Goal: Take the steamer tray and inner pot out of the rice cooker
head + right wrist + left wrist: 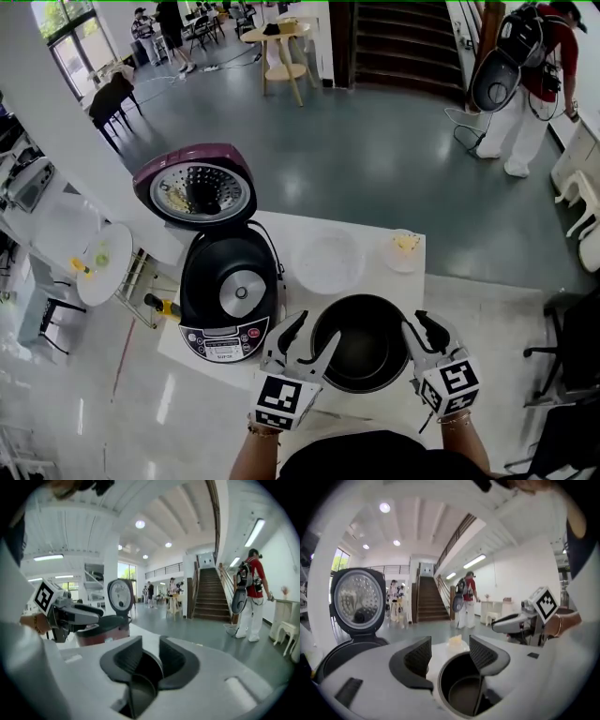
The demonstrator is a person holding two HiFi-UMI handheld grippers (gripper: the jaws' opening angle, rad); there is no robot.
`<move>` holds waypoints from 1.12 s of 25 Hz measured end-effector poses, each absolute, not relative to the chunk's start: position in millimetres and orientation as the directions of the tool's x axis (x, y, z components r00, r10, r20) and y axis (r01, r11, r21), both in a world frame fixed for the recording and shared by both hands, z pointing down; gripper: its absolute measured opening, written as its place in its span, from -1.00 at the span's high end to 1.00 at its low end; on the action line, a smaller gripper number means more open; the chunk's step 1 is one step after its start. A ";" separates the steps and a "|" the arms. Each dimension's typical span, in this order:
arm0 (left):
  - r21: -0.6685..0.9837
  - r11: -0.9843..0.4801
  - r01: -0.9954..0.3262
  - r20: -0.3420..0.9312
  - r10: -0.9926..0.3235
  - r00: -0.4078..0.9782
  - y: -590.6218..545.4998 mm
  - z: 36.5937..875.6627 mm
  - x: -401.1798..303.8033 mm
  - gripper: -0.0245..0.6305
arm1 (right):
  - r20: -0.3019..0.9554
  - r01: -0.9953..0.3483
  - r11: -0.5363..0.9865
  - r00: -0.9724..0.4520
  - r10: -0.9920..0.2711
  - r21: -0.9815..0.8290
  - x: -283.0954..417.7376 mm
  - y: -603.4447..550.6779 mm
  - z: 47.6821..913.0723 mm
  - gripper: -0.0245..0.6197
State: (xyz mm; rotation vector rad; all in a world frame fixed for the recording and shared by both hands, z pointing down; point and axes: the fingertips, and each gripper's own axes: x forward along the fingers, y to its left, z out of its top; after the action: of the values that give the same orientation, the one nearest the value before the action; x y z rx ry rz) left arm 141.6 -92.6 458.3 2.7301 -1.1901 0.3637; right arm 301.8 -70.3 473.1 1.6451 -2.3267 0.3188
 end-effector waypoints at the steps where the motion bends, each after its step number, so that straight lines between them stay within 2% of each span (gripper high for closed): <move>1: 0.033 -0.666 -0.745 0.208 -0.725 0.657 -88.3 440.9 140.0 0.16 | 0.290 -0.946 0.322 -0.320 -0.902 -0.043 302.2 -64.4 458.3 0.78; 2: 0.021 -0.651 -0.758 0.159 -0.747 0.646 -83.9 427.1 137.6 0.20 | 0.245 -0.946 0.320 -0.324 -0.914 -0.059 301.8 -59.0 444.5 0.91; 5: -0.032 -0.595 -0.803 0.082 -0.802 0.592 -70.8 397.5 127.6 0.45 | 0.152 -0.939 0.335 -0.344 -0.927 -0.079 297.6 -46.1 411.4 0.91; 8: 0.045 -0.555 -0.831 0.016 -0.831 0.556 -55.8 373.3 113.4 0.86 | 0.102 -0.943 0.328 -0.331 -0.938 -0.053 298.1 -34.8 395.4 0.91; 9: 0.066 -0.546 -0.835 0.001 -0.837 0.547 -51.6 366.8 108.7 0.93 | 0.095 -0.946 0.322 -0.325 -0.941 -0.046 298.5 -31.4 393.6 0.91; 14: -0.039 -0.503 -0.864 0.047 -0.864 0.501 -38.2 372.8 90.7 0.93 | 0.094 -0.945 0.316 -0.324 -0.941 -0.085 291.5 -20.9 398.4 0.91; 28: -0.081 -0.418 -0.905 0.081 -0.908 0.412 -19.8 385.5 73.9 0.93 | 0.093 -0.927 0.366 -0.373 -0.923 -0.082 282.8 -6.3 391.8 0.92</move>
State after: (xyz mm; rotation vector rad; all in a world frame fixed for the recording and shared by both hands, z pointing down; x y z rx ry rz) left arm 73.9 -19.8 385.5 2.6605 -1.7074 0.1770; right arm 282.8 -6.3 391.8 1.7412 -2.5704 0.1866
